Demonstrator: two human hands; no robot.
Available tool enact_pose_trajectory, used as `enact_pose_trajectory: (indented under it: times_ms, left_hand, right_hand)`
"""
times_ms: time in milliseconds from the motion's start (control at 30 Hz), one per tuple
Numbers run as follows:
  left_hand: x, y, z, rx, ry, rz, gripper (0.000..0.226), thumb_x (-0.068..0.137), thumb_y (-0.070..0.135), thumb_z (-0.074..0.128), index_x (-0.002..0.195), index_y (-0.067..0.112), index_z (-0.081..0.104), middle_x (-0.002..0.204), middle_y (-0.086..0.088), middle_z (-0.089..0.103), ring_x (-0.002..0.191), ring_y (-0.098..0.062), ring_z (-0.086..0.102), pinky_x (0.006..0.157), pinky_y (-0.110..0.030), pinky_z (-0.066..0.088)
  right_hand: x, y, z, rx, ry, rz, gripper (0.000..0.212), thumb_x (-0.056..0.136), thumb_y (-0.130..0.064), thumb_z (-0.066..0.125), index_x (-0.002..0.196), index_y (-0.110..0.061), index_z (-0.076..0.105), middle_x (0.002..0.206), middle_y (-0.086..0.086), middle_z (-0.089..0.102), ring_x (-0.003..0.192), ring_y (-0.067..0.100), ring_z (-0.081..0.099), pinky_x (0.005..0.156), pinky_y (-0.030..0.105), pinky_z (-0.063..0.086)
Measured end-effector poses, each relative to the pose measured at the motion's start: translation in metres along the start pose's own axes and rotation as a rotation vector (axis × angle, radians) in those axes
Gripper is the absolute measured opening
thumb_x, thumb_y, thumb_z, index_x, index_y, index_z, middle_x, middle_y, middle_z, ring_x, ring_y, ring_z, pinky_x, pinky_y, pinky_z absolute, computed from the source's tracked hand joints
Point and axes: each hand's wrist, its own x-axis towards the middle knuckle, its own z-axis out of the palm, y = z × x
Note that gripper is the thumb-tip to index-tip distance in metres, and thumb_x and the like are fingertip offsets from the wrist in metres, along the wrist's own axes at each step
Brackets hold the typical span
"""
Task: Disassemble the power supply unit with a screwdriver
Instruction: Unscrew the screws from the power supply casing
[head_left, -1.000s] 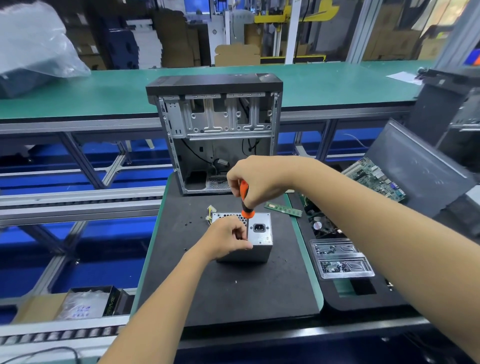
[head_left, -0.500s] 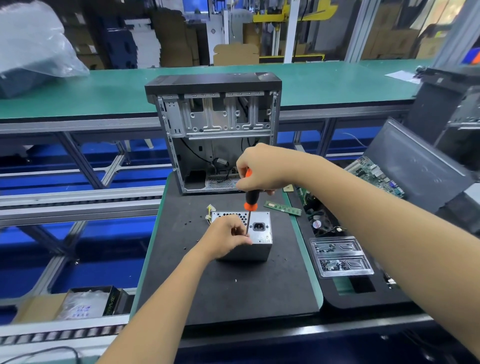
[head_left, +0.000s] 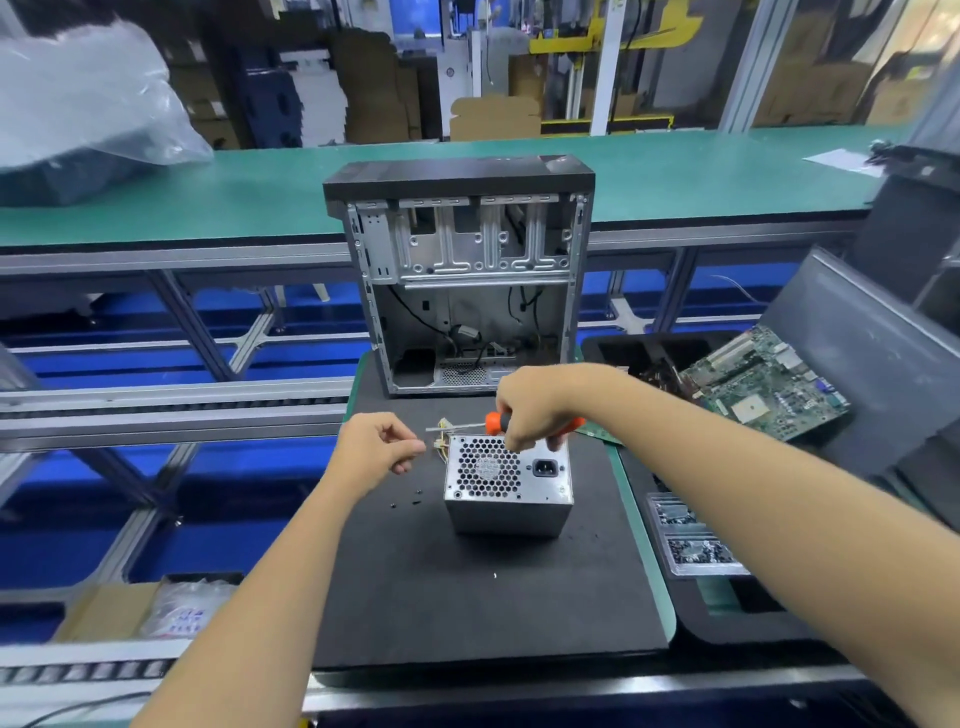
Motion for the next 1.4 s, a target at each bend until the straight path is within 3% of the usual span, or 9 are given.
enact_pose_trajectory:
  times_ms: [133, 300, 400, 567, 800, 1000, 1167, 1300, 1400]
  left_hand:
    - [0.009, -0.039, 0.004, 0.365, -0.024, -0.058, 0.015, 0.078, 0.018, 0.078, 0.064, 0.014, 0.071, 0.056, -0.006, 0.065, 0.049, -0.014, 0.052, 0.052, -0.020, 0.044]
    - [0.031, -0.067, 0.026, 0.594, -0.073, -0.128, 0.015, 0.090, 0.009, 0.061, 0.095, 0.012, 0.074, 0.092, -0.001, 0.060, 0.094, -0.024, 0.063, 0.080, -0.025, 0.048]
    - [0.039, -0.076, 0.036, 0.679, -0.060, -0.112, 0.025, 0.089, 0.004, 0.048, 0.097, 0.013, 0.070, 0.100, -0.004, 0.055, 0.097, -0.029, 0.059, 0.079, -0.030, 0.046]
    - [0.053, -0.092, 0.047, 0.685, -0.014, -0.081, 0.016, 0.087, 0.003, 0.049, 0.091, 0.011, 0.063, 0.099, -0.008, 0.062, 0.091, -0.030, 0.057, 0.075, -0.033, 0.044]
    - [0.056, -0.102, 0.049, 0.669, -0.016, -0.112, 0.019, 0.088, 0.002, 0.051, 0.080, 0.011, 0.066, 0.088, -0.006, 0.058, 0.086, -0.029, 0.059, 0.070, -0.031, 0.045]
    - [0.053, -0.102, 0.047, 0.571, -0.040, -0.096, 0.018, 0.088, 0.005, 0.056, 0.103, 0.012, 0.062, 0.100, -0.007, 0.062, 0.091, -0.026, 0.056, 0.079, -0.035, 0.047]
    - [0.049, -0.087, 0.045, 0.438, 0.093, -0.111, 0.022, 0.090, 0.007, 0.053, 0.112, 0.010, 0.056, 0.107, -0.008, 0.057, 0.096, -0.028, 0.054, 0.083, -0.038, 0.046]
    - [0.039, -0.060, 0.030, 0.209, 0.277, -0.128, 0.032, 0.087, -0.001, 0.043, 0.114, 0.015, 0.052, 0.098, -0.002, 0.057, 0.089, -0.021, 0.054, 0.072, -0.032, 0.044]
    - [0.028, -0.032, 0.021, 0.155, 0.258, 0.042, 0.044, 0.079, -0.005, 0.044, 0.113, 0.023, 0.050, 0.099, 0.005, 0.050, 0.082, -0.012, 0.050, 0.067, -0.024, 0.041]
  right_hand:
    - [0.026, 0.000, 0.019, 0.065, 0.072, 0.009, 0.015, 0.086, -0.010, 0.055, 0.076, -0.007, 0.044, 0.073, 0.010, 0.049, 0.056, 0.025, 0.066, 0.046, 0.026, 0.051]
    - [0.049, -0.005, 0.032, 0.010, 0.105, -0.037, 0.008, 0.087, -0.009, 0.051, 0.083, -0.005, 0.047, 0.076, 0.013, 0.051, 0.052, 0.023, 0.053, 0.042, 0.025, 0.035]
    - [0.061, -0.004, 0.035, -0.011, 0.118, -0.058, 0.017, 0.087, -0.008, 0.050, 0.075, -0.012, 0.039, 0.074, 0.005, 0.047, 0.057, 0.018, 0.041, 0.049, 0.028, 0.031]
    - [0.075, 0.004, 0.046, -0.025, 0.155, -0.051, 0.011, 0.087, -0.011, 0.052, 0.091, -0.014, 0.042, 0.080, 0.003, 0.047, 0.066, 0.019, 0.046, 0.053, 0.030, 0.033]
    - [0.083, 0.007, 0.050, -0.031, 0.163, -0.054, 0.013, 0.085, -0.013, 0.053, 0.093, -0.016, 0.043, 0.078, 0.001, 0.047, 0.065, 0.017, 0.047, 0.052, 0.031, 0.033]
    - [0.080, 0.001, 0.042, -0.043, 0.113, -0.052, 0.012, 0.087, -0.013, 0.054, 0.092, -0.015, 0.043, 0.078, 0.000, 0.045, 0.063, 0.014, 0.043, 0.051, 0.028, 0.029]
    - [0.073, -0.004, 0.041, -0.054, 0.099, -0.036, 0.011, 0.087, -0.009, 0.051, 0.094, -0.013, 0.043, 0.080, 0.004, 0.046, 0.062, 0.016, 0.042, 0.051, 0.029, 0.030]
    - [0.064, -0.008, 0.039, -0.039, 0.110, -0.032, 0.012, 0.088, -0.008, 0.052, 0.100, -0.009, 0.051, 0.095, 0.011, 0.056, 0.068, 0.021, 0.047, 0.054, 0.029, 0.035]
    - [0.053, -0.008, 0.037, -0.076, 0.170, -0.016, 0.005, 0.087, -0.009, 0.054, 0.090, -0.008, 0.051, 0.087, 0.009, 0.054, 0.066, 0.022, 0.046, 0.052, 0.027, 0.034]
